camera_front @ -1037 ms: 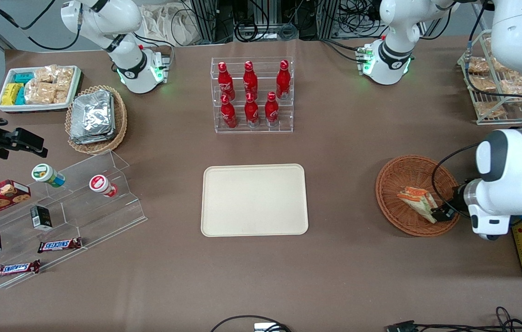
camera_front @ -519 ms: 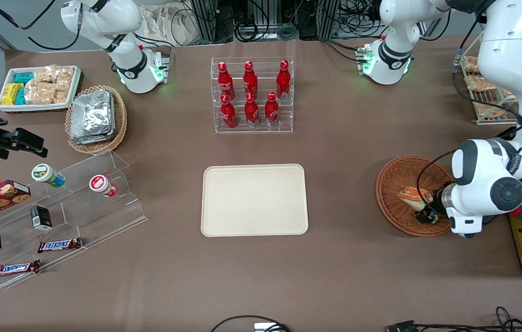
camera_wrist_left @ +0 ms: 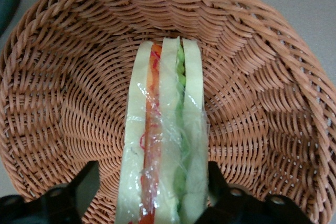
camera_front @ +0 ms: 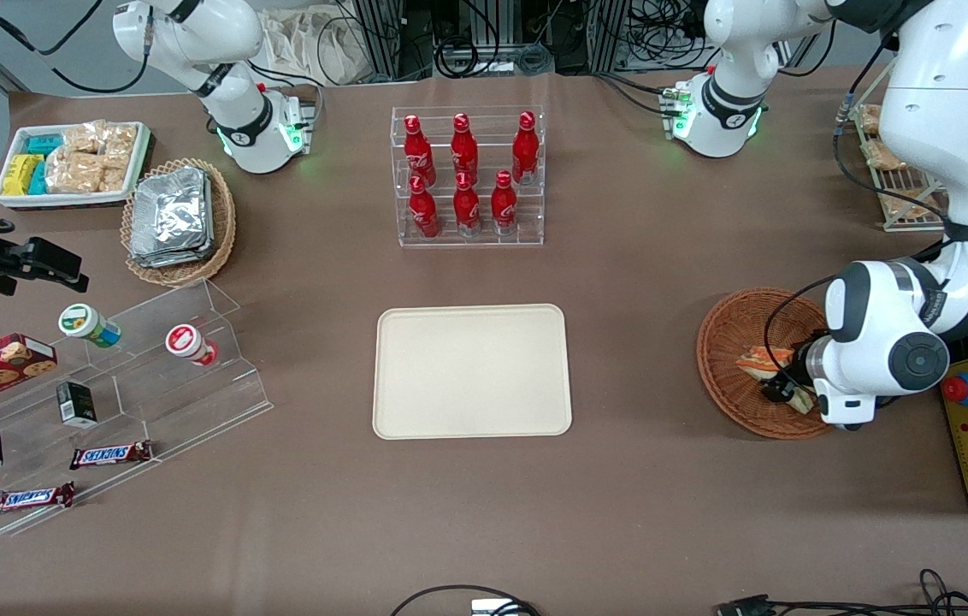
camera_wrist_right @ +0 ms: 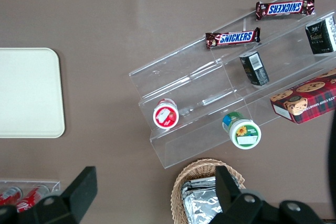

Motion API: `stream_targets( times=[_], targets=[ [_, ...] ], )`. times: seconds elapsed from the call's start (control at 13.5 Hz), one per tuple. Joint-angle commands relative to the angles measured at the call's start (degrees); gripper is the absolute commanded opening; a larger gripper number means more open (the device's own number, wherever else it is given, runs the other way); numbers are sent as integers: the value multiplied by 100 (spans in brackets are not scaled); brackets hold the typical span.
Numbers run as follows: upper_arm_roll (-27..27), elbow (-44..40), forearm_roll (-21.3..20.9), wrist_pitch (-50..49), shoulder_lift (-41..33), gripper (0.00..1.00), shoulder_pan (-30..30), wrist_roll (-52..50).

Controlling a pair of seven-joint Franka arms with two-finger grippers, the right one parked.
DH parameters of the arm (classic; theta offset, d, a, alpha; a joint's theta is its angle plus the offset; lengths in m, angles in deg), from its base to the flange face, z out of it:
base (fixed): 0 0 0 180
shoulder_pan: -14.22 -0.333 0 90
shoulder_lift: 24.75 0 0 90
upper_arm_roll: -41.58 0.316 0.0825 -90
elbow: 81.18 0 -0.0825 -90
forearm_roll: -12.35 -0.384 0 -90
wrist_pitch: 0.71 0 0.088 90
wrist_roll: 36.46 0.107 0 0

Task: Place sandwich from basket to tray
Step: 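Close the left gripper on the wrapped sandwich and lift it, then carry the held sandwich over to the cream tray and lower it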

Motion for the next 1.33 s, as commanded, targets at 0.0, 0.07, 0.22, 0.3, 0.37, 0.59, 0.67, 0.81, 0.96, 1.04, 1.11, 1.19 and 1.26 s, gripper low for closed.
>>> stream_targets(
  times=[0.0, 0.07, 0.22, 0.3, 0.37, 0.59, 0.67, 0.81, 0.96, 1.04, 1.11, 1.19, 1.26],
  targets=[
    [-11, -63, -78, 11, -113, 0, 14, -78],
    [-11, -168, -78, -32, -131, 0, 6, -52],
    [-11, -605, -78, -408, -131, 0, 14, 97],
    [-28, -939, -61, -698, -122, 0, 23, 281],
    [-37, -1281, -52, -970, -87, 0, 32, 483],
    [-142, -1925, -8, -1298, -87, 0, 154, 1308],
    [-256, -2057, 18, -1324, -105, 0, 216, 1433],
    [-808, -2364, -8, -1552, -79, 0, 322, 1443],
    [-1248, -2515, -25, -1588, -8, 0, 584, 1443],
    [-1285, -2541, 9, -1545, 79, 0, 812, 1469],
    [-1311, -2629, 18, -1544, 228, 0, 1067, 1582],
    [-1311, -2769, -16, -1544, 403, 0, 1400, 1679],
    [-1303, -2892, -43, -1536, 649, 0, 1725, 1689]
  ],
)
